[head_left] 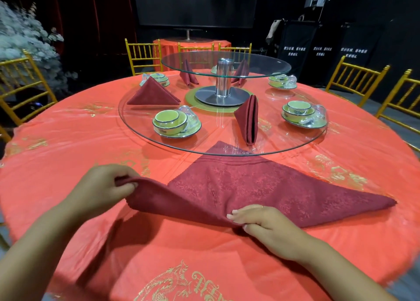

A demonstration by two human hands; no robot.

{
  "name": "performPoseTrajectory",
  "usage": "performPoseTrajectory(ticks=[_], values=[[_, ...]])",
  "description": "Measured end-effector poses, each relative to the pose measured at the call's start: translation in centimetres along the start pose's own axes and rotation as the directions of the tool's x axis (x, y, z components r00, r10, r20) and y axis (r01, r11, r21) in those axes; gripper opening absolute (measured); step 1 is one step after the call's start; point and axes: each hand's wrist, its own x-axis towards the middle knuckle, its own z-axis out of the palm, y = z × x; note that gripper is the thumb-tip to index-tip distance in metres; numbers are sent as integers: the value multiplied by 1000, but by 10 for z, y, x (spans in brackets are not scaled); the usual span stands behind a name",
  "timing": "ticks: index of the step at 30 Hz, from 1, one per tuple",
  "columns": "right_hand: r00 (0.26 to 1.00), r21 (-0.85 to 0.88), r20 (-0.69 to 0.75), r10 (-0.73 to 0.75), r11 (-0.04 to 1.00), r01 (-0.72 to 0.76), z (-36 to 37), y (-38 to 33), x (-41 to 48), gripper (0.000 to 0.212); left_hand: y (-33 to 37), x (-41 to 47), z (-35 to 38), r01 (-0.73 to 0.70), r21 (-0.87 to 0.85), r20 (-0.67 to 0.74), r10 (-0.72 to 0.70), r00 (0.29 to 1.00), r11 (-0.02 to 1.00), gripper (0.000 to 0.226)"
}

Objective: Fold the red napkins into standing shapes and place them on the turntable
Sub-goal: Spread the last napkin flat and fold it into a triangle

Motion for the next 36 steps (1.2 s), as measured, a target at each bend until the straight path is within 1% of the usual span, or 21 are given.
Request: performPoseTrajectory(ticks=[3, 5, 7, 8, 9, 10, 12, 13, 14, 16, 18, 20, 22, 23, 25, 27, 28, 29, 31, 33, 36], values=[[995, 173, 51, 90, 980, -97, -6, -5, -6, 28, 4, 16, 0, 101, -268, -61, -121, 991, 958, 26], [990, 232, 78, 114, 964, -129, -8, -8, -8, 21, 10, 27, 10, 166, -481, -63, -223, 973, 861, 26], [991, 232, 78, 107, 965, -122, -8, -11, -9, 20, 18, 40, 27, 223, -657, -19, -312, 950, 720, 28], [994, 184, 49, 95, 978, -102, -7, -13, -10, 20, 22, 47, 36, 248, -704, -3, -352, 936, 665, 28], [998, 92, 1, 67, 993, -67, -5, -15, -12, 23, 26, 55, 45, 265, -738, 4, -389, 921, 620, 26], [998, -37, -48, 30, 999, -32, -2, -17, -13, 31, 29, 62, 54, 278, -767, 9, -424, 906, 578, 24], [992, -306, -115, -56, 952, 19, 4, -20, -16, 46, 37, 78, 71, 316, -799, 19, -504, 863, 511, 22], [986, -366, -148, -77, 930, 18, 8, -21, -17, 48, 39, 85, 78, 337, -788, 16, -530, 848, 515, 23], [978, -371, -191, -77, 929, 0, 11, -21, -18, 46, 40, 92, 86, 354, -762, 11, -536, 844, 542, 25], [968, -312, -250, -16, 948, -65, 15, -22, -19, 42, 43, 105, 101, 369, -690, 9, -502, 865, 623, 28], [967, -255, -250, 54, 960, -119, 17, -21, -20, 53, 45, 114, 113, 377, -604, 18, -461, 887, 702, 33], [970, -229, -231, 76, 965, -130, 18, -22, -21, 63, 45, 121, 123, 393, -501, 36, -435, 900, 771, 36], [975, -257, -214, 55, 960, -111, 16, -24, -20, 57, 47, 124, 132, 383, -399, 54, -395, 917, 833, 38], [978, -312, -208, 27, 946, -93, 16, -24, -20, 50, 49, 123, 134, 362, -322, 53, -365, 929, 875, 42], [976, -449, -217, -26, 890, -76, 17, -24, -21, 40, 53, 118, 137, 289, -91, 18, -289, 957, 953, 52], [973, -527, -223, -53, 847, -74, 19, -23, -21, 37, 57, 108, 135, 194, 189, -74, -183, 980, 963, 57], [975, -538, -216, -57, 840, -70, 20, -22, -22, 37, 60, 103, 134, 155, 267, -113, -129, 985, 951, 58], [977, -541, -208, -56, 838, -67, 21, -21, -23, 38, 63, 97, 133, 133, 291, -137, -96, 986, 947, 58], [980, -535, -194, -48, 842, -64, 21, -18, -24, 40, 64, 87, 128, 154, 262, -159, -115, 981, 953, 60], [982, -485, -191, -10, 870, -86, 21, -17, -24, 44, 59, 78, 120, 239, 243, -156, -206, 966, 940, 58], [975, -302, -215, 61, 945, -126, 19, -13, -19, 46, 44, 71, 109, 356, 212, -64, -350, 934, 910, 48]])
